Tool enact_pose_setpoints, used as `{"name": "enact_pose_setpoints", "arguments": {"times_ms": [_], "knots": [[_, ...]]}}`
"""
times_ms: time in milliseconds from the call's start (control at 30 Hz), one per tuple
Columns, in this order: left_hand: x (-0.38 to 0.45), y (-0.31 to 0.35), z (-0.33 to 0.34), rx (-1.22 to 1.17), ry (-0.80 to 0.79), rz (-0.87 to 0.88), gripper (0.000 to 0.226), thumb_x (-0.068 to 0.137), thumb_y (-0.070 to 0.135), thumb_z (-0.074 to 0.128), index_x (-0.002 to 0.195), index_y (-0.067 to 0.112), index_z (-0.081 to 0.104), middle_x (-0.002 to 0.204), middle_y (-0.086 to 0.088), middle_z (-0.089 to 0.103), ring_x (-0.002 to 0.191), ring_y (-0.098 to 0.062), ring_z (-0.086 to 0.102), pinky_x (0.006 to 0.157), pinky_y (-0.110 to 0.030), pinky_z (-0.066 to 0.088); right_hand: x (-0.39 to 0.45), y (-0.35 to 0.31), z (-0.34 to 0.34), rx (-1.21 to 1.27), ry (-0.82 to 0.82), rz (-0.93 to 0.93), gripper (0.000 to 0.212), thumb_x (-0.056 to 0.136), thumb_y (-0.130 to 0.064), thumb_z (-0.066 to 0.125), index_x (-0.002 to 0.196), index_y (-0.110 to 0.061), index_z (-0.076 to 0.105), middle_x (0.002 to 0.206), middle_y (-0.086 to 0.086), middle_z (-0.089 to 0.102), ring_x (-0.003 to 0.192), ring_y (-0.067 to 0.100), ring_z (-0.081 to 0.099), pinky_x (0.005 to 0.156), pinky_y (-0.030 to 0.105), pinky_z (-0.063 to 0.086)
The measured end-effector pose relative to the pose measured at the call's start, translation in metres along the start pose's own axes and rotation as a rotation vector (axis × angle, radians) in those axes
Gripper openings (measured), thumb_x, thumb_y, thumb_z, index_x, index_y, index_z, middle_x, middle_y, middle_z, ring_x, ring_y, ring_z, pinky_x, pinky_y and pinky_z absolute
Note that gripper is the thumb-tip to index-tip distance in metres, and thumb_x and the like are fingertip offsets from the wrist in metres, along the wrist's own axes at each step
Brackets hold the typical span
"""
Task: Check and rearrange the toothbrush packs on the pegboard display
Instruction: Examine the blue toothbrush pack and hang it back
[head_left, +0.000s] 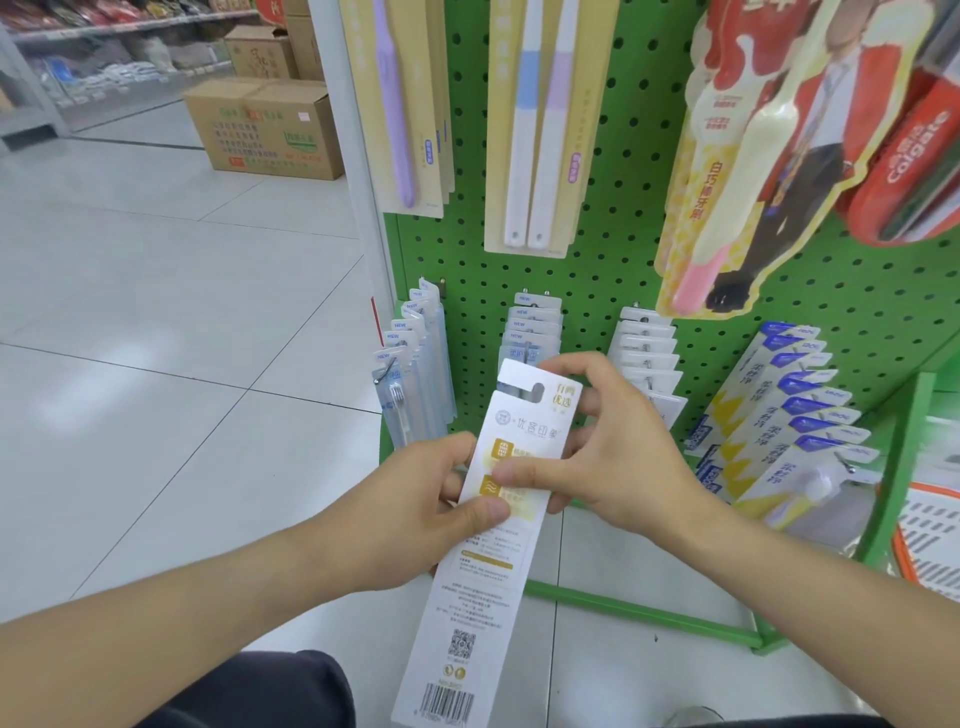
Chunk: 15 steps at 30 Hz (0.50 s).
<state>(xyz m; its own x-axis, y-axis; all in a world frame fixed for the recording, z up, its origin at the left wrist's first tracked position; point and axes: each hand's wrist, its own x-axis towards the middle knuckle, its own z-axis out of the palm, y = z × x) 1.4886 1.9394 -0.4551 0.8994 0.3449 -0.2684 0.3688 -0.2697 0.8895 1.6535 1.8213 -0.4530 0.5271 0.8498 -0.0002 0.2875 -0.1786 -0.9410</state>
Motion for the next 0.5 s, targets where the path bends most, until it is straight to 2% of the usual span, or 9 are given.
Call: {"name": "enact_pose_setpoints", "arguments": {"times_ms": [133,200,233,300,367,500], "knots": [[-0.0003,-0.0019,-0.0012,0.060,0.003,0.009,0.011,0.100,0.028,0.059,0.111,0.027,0.061,0.090,0.004,0.079,0.080,-0.017,0.076,0.065,-0.044,0.062,0.0047,0.0008,-0.0040,0.099,-0.020,-0.031,0.037,0.074,-0.012,0.088,0.103,-0.017,0.065,0.092,0.007,0.075,0.061,0.033,0.074,0.044,0.046,0.058],[0.0002,-0.0004,-0.0005,0.101,0.063,0.023,0.025,0.097,0.048,0.058,0.105,0.025,0.067,0.085,-0.001,0.078,0.077,-0.022,0.076,0.068,-0.049,0.062,0.0055,-0.0005,-0.0056,0.157,-0.028,-0.035,0.019,0.083,-0.013,0.079,0.099,-0.012,0.069,0.086,0.012,0.075,0.059,0.037,0.071,0.043,0.042,0.058],[0.0008,0.0008,-0.0001,0.108,0.097,0.023,0.035,0.093,0.056,0.056,0.102,0.025,0.069,0.081,-0.001,0.077,0.075,-0.021,0.076,0.068,-0.048,0.062,0.0048,-0.0016,-0.0053,0.173,-0.035,-0.039,0.014,0.087,-0.014,0.076,0.099,-0.011,0.070,0.083,0.013,0.075,0.059,0.040,0.070,0.044,0.040,0.058],[0.0029,0.0016,0.0009,0.100,0.148,0.017,0.045,0.086,0.060,0.054,0.098,0.021,0.073,0.077,0.005,0.077,0.071,-0.011,0.074,0.066,-0.037,0.062,0.0032,-0.0039,-0.0031,0.180,-0.042,-0.042,0.013,0.092,-0.020,0.068,0.099,-0.010,0.072,0.079,0.016,0.074,0.059,0.041,0.069,0.045,0.039,0.059],[0.0057,0.0014,0.0014,0.133,0.190,0.028,0.054,0.084,0.062,0.050,0.092,0.015,0.075,0.075,0.003,0.076,0.065,-0.006,0.070,0.065,-0.037,0.058,0.0024,-0.0047,-0.0010,0.183,-0.038,-0.034,0.018,0.096,-0.024,0.062,0.100,-0.010,0.073,0.078,0.018,0.073,0.058,0.038,0.070,0.046,0.038,0.059],[0.0092,-0.0012,0.0024,0.136,0.254,0.010,0.075,0.083,0.071,0.037,0.078,0.006,0.073,0.075,-0.002,0.076,0.068,-0.019,0.072,0.071,-0.045,0.057,0.0020,-0.0031,0.0008,0.193,-0.040,-0.025,0.020,0.101,-0.022,0.057,0.101,-0.007,0.069,0.075,0.016,0.074,0.056,0.032,0.072,0.046,0.036,0.059]]}}
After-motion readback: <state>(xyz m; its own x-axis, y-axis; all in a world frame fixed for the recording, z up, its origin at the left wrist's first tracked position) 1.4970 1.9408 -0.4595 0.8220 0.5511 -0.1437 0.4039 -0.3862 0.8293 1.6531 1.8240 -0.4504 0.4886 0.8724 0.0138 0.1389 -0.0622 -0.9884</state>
